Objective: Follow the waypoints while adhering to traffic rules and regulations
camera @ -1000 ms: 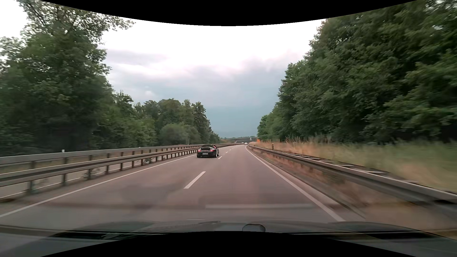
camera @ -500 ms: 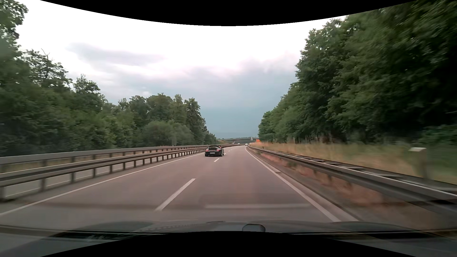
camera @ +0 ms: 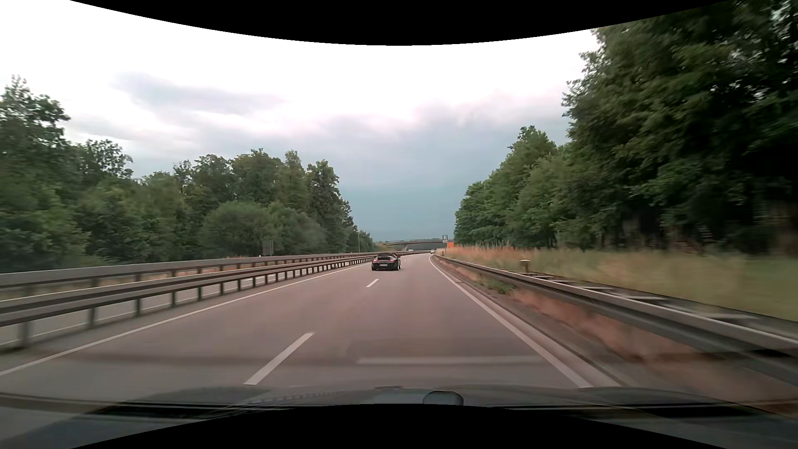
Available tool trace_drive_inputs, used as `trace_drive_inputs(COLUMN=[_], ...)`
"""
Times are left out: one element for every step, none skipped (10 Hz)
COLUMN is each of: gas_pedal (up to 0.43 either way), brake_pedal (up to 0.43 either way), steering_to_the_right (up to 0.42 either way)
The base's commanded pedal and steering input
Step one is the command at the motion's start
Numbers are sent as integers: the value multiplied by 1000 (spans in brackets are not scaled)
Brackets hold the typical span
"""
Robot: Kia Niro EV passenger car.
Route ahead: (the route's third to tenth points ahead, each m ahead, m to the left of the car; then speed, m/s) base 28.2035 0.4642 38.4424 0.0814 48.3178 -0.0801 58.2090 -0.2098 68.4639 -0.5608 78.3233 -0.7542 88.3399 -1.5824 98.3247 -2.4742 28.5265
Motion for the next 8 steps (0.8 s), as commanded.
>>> trace_drive_inputs(gas_pedal=[248, 248, 248, 248, 248, 248, 248, 248], brake_pedal=[0, 0, 0, 0, 0, 0, 0, 0], steering_to_the_right=[1, 2, 3, 3, 3, 3, 4, 4])
